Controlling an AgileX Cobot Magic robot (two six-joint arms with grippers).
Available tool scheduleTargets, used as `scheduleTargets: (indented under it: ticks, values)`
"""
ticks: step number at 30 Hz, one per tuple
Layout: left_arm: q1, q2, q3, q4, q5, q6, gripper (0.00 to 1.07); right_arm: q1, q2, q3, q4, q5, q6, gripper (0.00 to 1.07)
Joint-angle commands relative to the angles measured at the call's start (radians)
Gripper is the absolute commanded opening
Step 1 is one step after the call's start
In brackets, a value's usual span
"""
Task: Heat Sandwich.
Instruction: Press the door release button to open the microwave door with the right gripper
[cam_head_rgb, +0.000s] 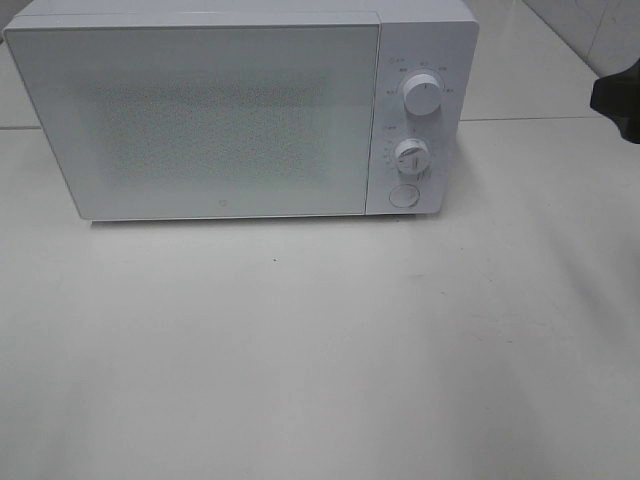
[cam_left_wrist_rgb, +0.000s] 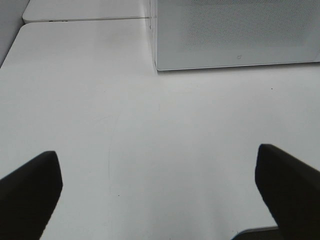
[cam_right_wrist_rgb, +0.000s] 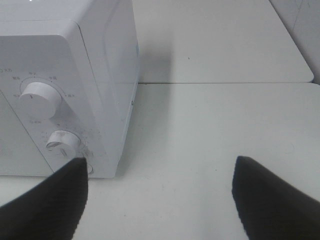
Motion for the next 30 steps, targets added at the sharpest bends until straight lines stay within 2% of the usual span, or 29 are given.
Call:
scheduleTargets:
  ticks: [1,3,6,8,13,15,16,18,20,26,28,30]
  values:
    - [0.002,-0.022,0.003,-0.004,0.0,0.003,1.04,-0.006,0.076,-0.007,-0.002,-0.133,0.01,0.76]
    - [0.002,-0.022,0.003,-0.004,0.0,0.003,1.04,-0.006,0.09,-0.003,-0.002,-0.169,0.01,0.76]
    - [0.002,-0.022,0.003,-0.004,0.0,0.003,1.04,-0.006,0.147,0.045,0.016,-0.341,0.004,0.76]
    - [0.002,-0.022,0.003,-0.004,0.0,0.003,1.04,-0.006,0.157,0.054,0.033,-0.364,-0.004,0.76]
    - [0.002,-0.022,0.003,-0.004,0.0,0.003,1.04,0.023,0.218,0.098,0.144,-0.447,-0.12,0.76]
    - [0.002,-0.022,0.003,-0.004,0.0,0.003,1.04,0.06,0.245,0.115,0.207,-0.492,-0.2,0.76]
    - [0.002,-0.022,0.003,-0.004,0.0,0.003,1.04,0.099,0.274,0.128,0.287,-0.537,-0.26,0.76]
    - [0.002,-0.022,0.003,-0.004,0.0,0.003,1.04,0.118,0.287,0.131,0.32,-0.558,-0.289,0.76]
    - [0.002,-0.022,0.003,-0.004,0.0,0.003,1.04,0.182,0.332,0.135,0.42,-0.621,-0.361,0.76]
    - [0.002,-0.022,0.003,-0.004,0.0,0.003,1.04,0.307,0.421,0.135,0.542,-0.76,-0.421,0.76]
    - [0.002,-0.022,0.003,-0.004,0.0,0.003,1.04,0.323,0.434,0.135,0.558,-0.778,-0.421,0.76]
    - [0.002,-0.022,0.003,-0.004,0.0,0.003,1.04,0.381,0.481,0.135,0.606,-0.83,-0.421,0.76]
